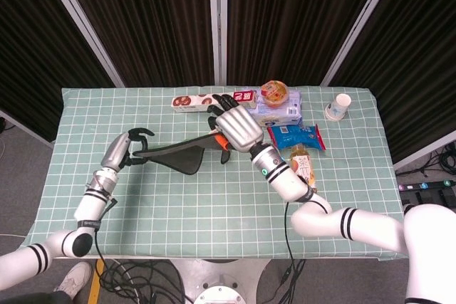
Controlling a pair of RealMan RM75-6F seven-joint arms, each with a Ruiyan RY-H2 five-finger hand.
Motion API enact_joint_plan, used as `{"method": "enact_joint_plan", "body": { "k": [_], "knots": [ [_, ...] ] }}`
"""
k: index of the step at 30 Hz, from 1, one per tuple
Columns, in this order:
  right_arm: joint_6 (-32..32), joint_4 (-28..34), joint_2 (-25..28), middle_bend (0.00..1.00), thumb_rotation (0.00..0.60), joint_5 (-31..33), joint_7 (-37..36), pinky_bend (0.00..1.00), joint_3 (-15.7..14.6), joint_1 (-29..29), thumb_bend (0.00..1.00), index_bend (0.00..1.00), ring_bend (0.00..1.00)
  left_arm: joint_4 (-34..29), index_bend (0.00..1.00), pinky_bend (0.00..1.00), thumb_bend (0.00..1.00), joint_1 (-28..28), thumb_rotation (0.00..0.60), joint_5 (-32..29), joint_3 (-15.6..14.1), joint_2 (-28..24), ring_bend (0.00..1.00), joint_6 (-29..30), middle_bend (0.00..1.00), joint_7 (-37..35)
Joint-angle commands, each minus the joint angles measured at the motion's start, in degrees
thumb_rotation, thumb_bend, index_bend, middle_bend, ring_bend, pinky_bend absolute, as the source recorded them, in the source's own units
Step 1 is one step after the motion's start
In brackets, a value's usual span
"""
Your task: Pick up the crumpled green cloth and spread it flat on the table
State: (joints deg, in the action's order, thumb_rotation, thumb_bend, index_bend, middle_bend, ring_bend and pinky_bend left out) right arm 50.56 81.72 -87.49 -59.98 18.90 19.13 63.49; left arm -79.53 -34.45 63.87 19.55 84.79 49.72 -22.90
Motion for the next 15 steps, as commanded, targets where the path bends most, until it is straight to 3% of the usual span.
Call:
{"method": "enact_joint_plan", "body": {
  "k": [1,10,15],
  "knots": [
    [-1.25,-4.15,-0.86,0.24,0.599,-0.06,-3.47,0.11,1.64,0.70,0.56,0.65,0.06,1.74,0.82,0.26,0.45,-2.08,0.600,-1.88,2.35,-0.54,0.23,-0.46,0.42,1.48],
    [-0.71,-13.92,-2.89,0.25,0.600,-5.35,-14.87,0.10,4.73,2.51,0.56,0.65,0.07,12.94,0.82,0.26,0.45,-7.73,0.600,-8.02,9.43,2.38,0.23,1.48,0.42,2.98],
    [0.27,-15.63,-2.51,0.26,0.600,-9.58,-20.30,0.09,3.64,1.97,0.55,0.65,0.07,12.00,0.81,0.26,0.45,-6.64,0.600,-6.21,9.17,1.37,0.23,4.35,0.42,2.10]
  ]
}}
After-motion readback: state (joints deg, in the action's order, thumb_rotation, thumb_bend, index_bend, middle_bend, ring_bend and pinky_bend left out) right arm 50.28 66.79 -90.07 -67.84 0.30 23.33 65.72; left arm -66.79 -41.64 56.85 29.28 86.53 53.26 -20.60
